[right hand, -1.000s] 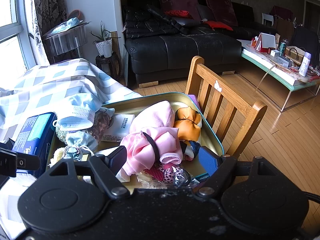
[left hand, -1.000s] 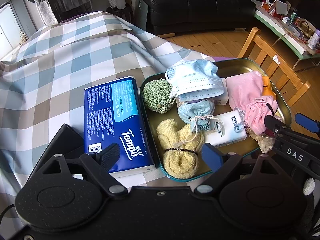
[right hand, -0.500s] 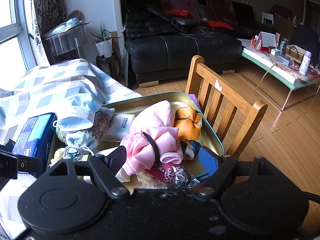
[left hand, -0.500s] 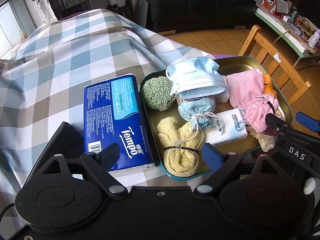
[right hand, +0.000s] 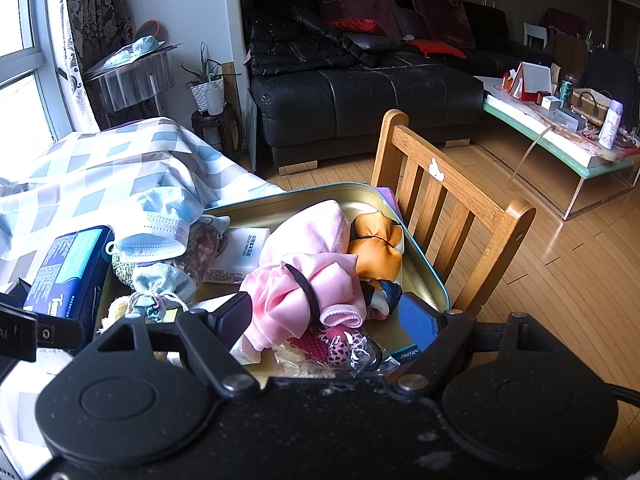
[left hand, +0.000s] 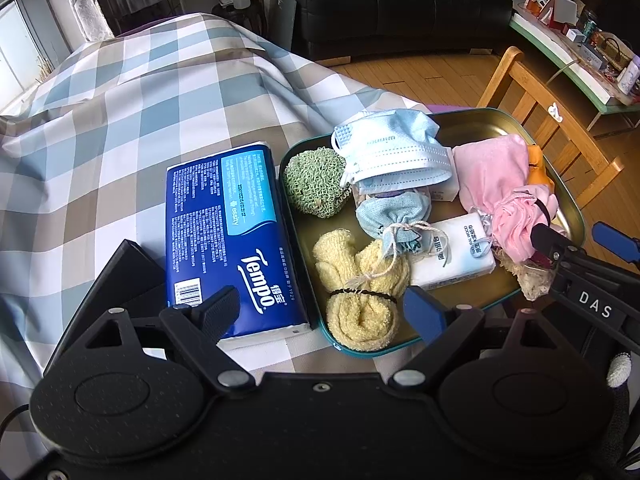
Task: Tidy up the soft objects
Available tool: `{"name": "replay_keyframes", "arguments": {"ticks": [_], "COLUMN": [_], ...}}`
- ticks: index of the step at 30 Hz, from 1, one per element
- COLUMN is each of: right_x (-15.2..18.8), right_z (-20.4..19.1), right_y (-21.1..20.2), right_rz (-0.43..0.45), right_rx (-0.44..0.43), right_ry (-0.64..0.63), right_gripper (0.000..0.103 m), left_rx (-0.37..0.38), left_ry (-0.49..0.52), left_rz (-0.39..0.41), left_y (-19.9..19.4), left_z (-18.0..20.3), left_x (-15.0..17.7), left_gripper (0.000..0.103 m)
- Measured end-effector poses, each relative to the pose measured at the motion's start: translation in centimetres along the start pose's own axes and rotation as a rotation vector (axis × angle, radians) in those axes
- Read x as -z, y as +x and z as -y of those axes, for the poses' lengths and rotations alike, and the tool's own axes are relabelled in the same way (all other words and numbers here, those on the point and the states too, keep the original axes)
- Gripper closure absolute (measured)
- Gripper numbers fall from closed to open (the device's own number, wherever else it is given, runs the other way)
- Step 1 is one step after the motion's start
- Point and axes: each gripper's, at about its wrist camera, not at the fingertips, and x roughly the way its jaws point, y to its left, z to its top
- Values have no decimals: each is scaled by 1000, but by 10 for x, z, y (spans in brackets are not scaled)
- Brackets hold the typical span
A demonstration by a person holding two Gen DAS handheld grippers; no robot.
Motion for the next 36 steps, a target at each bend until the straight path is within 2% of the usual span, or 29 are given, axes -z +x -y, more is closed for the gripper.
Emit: {"name": "replay_keyframes", "arguments": {"ticks": [36], "right_x": [1], "right_z": [-1], "right_y": [2], "right_rz": [-7], "right_rx": [-3], "right_ry": [5], "right_gripper": [22], "left_rx": [0], "left_ry": [4], "left_rz": [-19], "left_y": [3], "left_z": [0], "left_x": [1], "left_gripper": [17]}}
